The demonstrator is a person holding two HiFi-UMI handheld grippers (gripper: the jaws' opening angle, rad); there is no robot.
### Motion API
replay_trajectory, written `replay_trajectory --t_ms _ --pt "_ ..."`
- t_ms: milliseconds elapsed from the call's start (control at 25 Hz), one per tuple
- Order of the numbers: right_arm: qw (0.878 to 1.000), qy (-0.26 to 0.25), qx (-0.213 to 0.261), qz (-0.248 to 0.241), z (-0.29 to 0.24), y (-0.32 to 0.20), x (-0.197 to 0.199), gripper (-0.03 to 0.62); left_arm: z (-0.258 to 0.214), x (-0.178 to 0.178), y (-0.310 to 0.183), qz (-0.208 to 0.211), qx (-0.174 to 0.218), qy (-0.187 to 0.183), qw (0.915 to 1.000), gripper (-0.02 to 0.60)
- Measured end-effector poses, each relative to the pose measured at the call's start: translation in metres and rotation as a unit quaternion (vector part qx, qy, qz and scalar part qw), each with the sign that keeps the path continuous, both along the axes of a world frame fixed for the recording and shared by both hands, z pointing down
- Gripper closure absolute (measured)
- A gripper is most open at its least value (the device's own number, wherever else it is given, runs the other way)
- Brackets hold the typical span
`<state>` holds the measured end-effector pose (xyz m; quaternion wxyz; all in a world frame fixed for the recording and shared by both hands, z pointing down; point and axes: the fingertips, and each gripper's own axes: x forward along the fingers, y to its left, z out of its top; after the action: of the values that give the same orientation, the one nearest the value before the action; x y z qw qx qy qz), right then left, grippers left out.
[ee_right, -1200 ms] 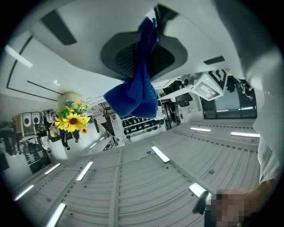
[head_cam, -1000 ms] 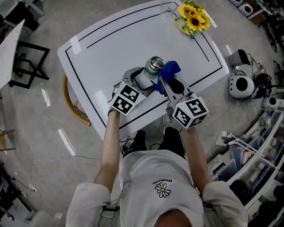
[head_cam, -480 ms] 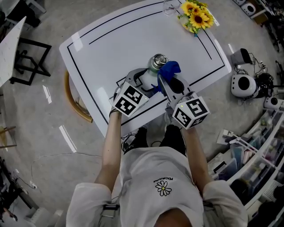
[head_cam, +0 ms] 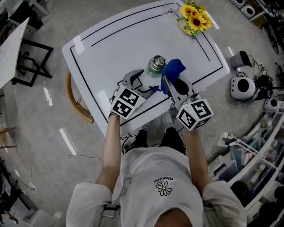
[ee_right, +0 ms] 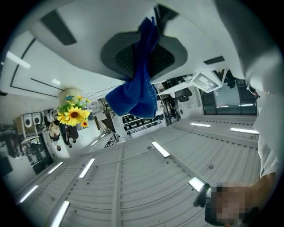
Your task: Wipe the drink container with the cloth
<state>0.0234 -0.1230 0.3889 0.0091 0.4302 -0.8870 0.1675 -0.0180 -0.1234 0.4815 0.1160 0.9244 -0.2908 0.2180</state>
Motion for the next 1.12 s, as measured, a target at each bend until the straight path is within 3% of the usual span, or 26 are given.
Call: replay_trajectory --t_ms 120,200,240,280,360,440,520,640,720,920,1120 --pt "0.999 0.031 0.031 0.002 -0.027 -0.002 0.019 0.553 -0.010 0.000 -0.001 -0.004 0.013 -0.004 0.9999 0.232" --pt "0.990 0.115 0.068 -0.054 -0.043 -0.014 0.022 0.553 -0.018 0.005 0.000 -0.001 0.025 -0.007 0.9997 0.232" --pt "0.975 0.173 0.087 -0.107 -0.047 -0.022 0.017 0.553 -0.021 0.006 -0.003 -0.005 0.031 -0.006 0.9995 0.232" --pt "0.952 0.235 0.100 -0.168 -0.046 -0.030 0.009 0.553 -0.024 0.007 -0.007 -0.014 0.039 -0.005 0.9991 0.232" --pt "0.887 0.349 0.103 -0.284 -0.034 -0.040 -0.008 0.553 -0.029 0.007 -0.016 -0.039 0.057 -0.006 0.9976 0.232" --pt "0.826 0.421 0.083 -0.365 -0.018 -0.045 -0.021 0.553 -0.035 0.007 -0.023 -0.058 0.069 -0.006 0.9959 0.232" --pt "0.793 0.451 0.061 -0.406 -0.003 -0.048 -0.033 0.553 -0.034 0.009 -0.029 -0.070 0.071 -0.005 0.9950 0.232" --pt "0.776 0.458 0.043 -0.431 0.012 -0.047 -0.044 0.553 -0.026 0.013 -0.036 -0.088 0.059 -0.016 0.9943 0.232" --pt "0.775 0.459 0.045 -0.433 0.011 -0.043 -0.046 0.553 -0.023 0.014 -0.040 -0.101 0.054 -0.022 0.9932 0.297" --pt "0.754 0.498 0.073 -0.421 0.007 -0.038 -0.040 0.553 -0.021 0.014 -0.044 -0.122 0.058 -0.017 0.9906 0.295" --pt "0.716 0.522 0.093 -0.454 0.017 -0.008 -0.034 0.553 -0.020 0.013 -0.043 -0.127 0.057 -0.008 0.9902 0.296"
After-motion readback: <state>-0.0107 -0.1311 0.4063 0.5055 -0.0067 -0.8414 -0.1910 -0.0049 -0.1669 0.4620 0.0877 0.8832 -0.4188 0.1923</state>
